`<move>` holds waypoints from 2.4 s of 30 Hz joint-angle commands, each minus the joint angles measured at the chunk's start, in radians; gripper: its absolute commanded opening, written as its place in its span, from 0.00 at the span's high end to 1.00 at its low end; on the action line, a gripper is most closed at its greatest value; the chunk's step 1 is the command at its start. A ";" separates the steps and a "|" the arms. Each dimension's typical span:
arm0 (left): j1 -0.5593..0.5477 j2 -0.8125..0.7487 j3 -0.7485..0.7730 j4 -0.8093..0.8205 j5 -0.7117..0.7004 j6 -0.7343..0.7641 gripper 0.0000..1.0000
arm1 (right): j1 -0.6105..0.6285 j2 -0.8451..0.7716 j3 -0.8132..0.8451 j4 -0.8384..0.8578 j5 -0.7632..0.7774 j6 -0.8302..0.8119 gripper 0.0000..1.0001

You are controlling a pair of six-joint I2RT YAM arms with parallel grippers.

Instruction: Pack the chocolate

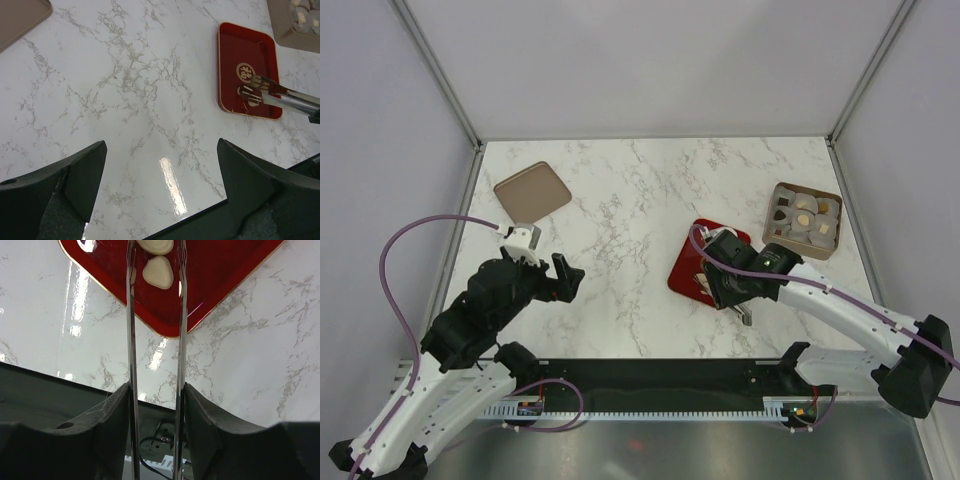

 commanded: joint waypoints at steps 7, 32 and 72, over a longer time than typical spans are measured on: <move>-0.005 -0.015 0.002 0.017 -0.012 -0.020 0.00 | 0.005 0.037 0.020 0.055 0.023 -0.011 0.52; -0.005 -0.030 0.001 0.018 -0.015 -0.020 0.00 | 0.005 0.138 0.098 0.098 0.037 0.010 0.50; -0.005 -0.035 0.001 0.018 -0.017 -0.022 0.00 | -0.020 0.129 0.190 0.045 0.103 -0.008 0.64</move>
